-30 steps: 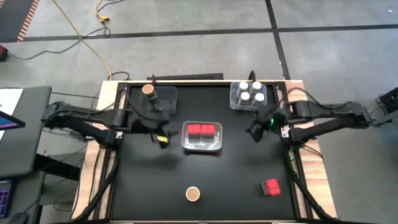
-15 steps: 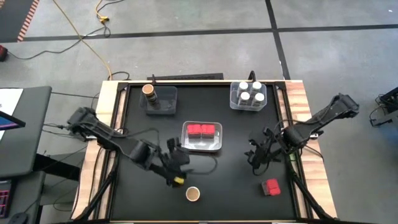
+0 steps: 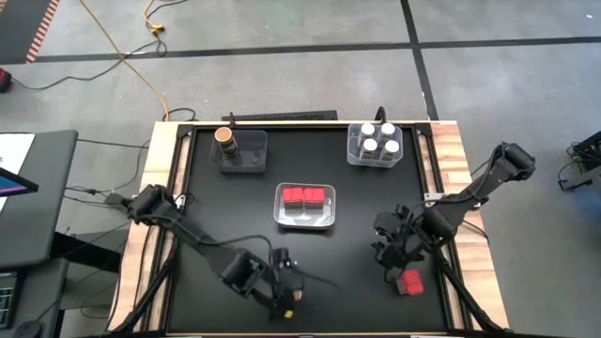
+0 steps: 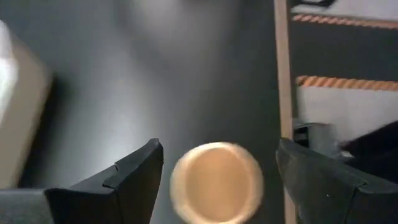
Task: Sort spices by type
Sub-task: Put the golden seasoning bottle into the black bin, then put the red seasoning can into the gray bin
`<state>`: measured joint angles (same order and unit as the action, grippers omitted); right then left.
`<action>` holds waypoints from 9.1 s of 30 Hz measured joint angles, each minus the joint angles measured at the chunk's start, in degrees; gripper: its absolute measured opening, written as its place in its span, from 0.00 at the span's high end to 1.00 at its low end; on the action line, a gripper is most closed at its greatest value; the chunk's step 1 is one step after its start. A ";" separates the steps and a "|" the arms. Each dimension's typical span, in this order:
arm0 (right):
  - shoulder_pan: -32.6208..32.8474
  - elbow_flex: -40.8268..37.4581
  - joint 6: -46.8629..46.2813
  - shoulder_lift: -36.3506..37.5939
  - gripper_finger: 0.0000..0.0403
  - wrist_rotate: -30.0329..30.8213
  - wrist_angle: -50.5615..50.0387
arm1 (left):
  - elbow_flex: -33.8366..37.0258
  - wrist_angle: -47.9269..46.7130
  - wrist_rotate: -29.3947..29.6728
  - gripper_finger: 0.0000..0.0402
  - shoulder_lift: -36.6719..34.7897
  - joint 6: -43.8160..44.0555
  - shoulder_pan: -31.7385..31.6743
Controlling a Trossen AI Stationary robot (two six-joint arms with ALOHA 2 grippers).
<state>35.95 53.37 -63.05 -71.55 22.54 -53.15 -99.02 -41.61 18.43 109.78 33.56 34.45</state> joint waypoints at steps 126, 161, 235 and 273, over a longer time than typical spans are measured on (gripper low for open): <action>-14.57 0.00 -0.96 0.00 0.25 3.54 3.08 | 27.59 -9.33 -20.42 0.34 -34.20 -51.20 -68.92; -22.38 0.00 -1.44 -0.02 0.25 3.52 3.10 | 32.91 4.19 -35.22 0.32 -19.67 -63.32 -86.62; -23.74 0.01 -1.01 -0.02 0.25 3.28 6.21 | 30.77 1.49 -28.91 0.15 -17.27 -58.27 -88.06; -19.36 2.27 -5.35 3.47 0.25 2.89 -0.97 | 27.08 -15.84 -18.45 0.15 -40.93 -30.28 -77.54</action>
<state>16.59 55.64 -68.40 -68.08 25.43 -54.11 -71.94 -57.45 -0.02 68.86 3.27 -43.08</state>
